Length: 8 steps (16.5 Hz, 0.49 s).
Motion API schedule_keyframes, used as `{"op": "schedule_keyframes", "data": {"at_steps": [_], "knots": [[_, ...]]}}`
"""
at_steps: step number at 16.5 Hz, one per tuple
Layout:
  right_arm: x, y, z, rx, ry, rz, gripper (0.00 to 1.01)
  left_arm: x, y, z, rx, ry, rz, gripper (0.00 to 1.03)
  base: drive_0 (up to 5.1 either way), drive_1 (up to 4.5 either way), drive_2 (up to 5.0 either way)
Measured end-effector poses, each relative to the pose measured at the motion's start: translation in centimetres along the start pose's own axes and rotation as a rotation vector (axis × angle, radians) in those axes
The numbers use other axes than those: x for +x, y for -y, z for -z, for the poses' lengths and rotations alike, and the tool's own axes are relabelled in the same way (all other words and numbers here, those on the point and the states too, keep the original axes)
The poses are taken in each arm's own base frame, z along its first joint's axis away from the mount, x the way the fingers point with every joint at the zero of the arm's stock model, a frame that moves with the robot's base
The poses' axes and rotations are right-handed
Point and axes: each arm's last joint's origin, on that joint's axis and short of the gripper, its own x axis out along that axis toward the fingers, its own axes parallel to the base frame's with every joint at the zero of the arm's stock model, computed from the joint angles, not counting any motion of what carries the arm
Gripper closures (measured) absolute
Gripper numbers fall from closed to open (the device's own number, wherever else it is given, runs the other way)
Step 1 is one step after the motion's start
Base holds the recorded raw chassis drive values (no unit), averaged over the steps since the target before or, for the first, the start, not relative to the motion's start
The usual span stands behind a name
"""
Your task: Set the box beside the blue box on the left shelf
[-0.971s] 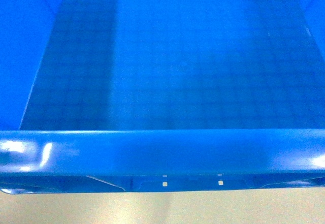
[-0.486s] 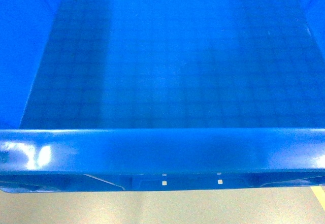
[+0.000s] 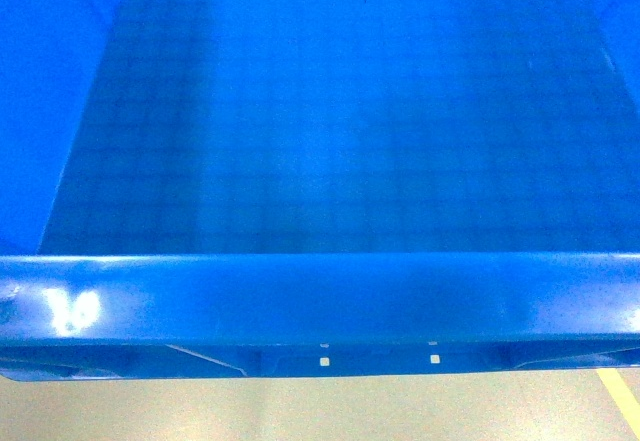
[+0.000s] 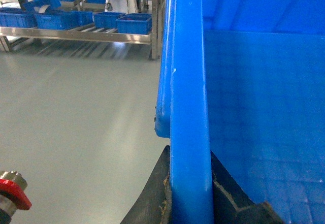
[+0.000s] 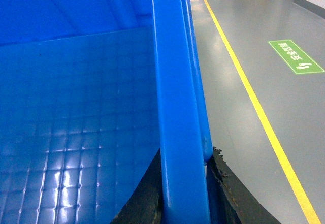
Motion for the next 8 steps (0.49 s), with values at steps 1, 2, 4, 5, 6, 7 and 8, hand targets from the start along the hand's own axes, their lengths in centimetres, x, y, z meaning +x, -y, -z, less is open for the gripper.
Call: {"op": "schedule_keyframes", "data": {"at_steps": [1,2,4,5,6,7,8], "knots": [[0.01,0.0,0.02,0.0,-0.002,-0.001,0.86,0.0,0.0,0.01,0.001,-0.001,0.0,0.93,-0.1,3.96,-4.2],[0.01,0.0,0.03,0.0,-0.003,-0.001,0.86,0.0,0.0,0.01,0.001,-0.001,0.0,0.93,-0.1,3.93,-4.2],[0.01,-0.01,0.0,0.0,0.0,-0.002,0.86,0.0,0.0,0.0,0.0,0.0,0.0,0.93,-0.1,4.0,-4.2],[0.01,0.0,0.04,0.0,-0.004,-0.001,0.86,0.0,0.0,0.0,0.0,0.0,0.0,0.93,0.0,4.04,-4.1],[0.01,0.0,0.02,0.0,-0.002,0.0,0.86,0.01,0.01,0.02,0.001,-0.002,0.0,0.93,-0.1,3.97,-4.2],[0.01,0.0,0.01,0.0,-0.001,-0.001,0.86,0.0,0.0,0.02,0.001,-0.001,-0.001,0.93,0.0,4.06,-4.1],[0.0,-0.01,-0.02,0.0,0.002,-0.002,0.86,0.0,0.0,-0.01,-0.001,0.001,0.0,0.93,-0.1,4.01,-4.1]]}}
